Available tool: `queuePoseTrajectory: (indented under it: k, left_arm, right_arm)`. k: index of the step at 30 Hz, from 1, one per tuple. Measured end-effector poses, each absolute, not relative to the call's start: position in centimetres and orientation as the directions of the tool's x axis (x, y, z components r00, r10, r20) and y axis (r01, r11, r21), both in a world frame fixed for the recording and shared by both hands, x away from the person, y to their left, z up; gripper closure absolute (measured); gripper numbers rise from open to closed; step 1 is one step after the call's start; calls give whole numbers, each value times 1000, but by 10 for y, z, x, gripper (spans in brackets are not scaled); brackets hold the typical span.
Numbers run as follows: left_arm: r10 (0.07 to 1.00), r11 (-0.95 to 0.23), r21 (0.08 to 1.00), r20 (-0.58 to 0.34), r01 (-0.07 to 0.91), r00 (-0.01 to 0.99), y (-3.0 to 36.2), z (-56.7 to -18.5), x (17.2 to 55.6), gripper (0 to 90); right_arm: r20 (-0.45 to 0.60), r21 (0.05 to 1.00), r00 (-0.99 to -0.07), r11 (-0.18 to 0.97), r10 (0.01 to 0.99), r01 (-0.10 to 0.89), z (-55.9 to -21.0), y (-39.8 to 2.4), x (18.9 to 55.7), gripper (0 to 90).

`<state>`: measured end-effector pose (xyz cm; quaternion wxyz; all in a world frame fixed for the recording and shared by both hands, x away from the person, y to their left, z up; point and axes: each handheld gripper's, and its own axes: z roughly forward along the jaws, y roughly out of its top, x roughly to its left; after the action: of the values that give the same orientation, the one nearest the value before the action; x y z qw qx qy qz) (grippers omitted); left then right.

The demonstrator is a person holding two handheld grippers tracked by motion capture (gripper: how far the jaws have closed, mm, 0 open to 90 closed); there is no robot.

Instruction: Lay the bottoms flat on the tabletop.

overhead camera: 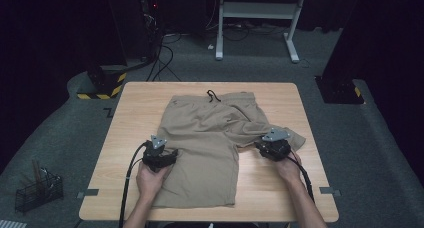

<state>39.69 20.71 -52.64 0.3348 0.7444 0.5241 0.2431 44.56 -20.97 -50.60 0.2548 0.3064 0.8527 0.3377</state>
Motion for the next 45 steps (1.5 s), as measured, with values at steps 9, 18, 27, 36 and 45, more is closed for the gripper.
queuePoseTrajectory:
  k: [9,18,27,36,45]
  left_arm:
    - [943,-227,753,11,618,332,207,-526,397,329]
    - [943,-226,753,11,618,331,207,-526,397,329]
    - [943,-228,753,13,618,332,207,-526,397,329]
    - [947,-219,754,11,619,321,207,-527,395,330]
    - [953,-218,746,25,629,300,218,-524,394,410]
  right_arm:
    - [-96,708,-714,552,694,442,-514,-212,464,796]
    - [-49,710,-704,521,708,474,-498,-202,432,894]
    - [-57,694,-756,570,652,439,-475,-157,358,882]
    - [96,664,-744,514,662,543,-481,-163,369,839]
    - [74,677,-742,512,667,528,-497,-172,364,815]
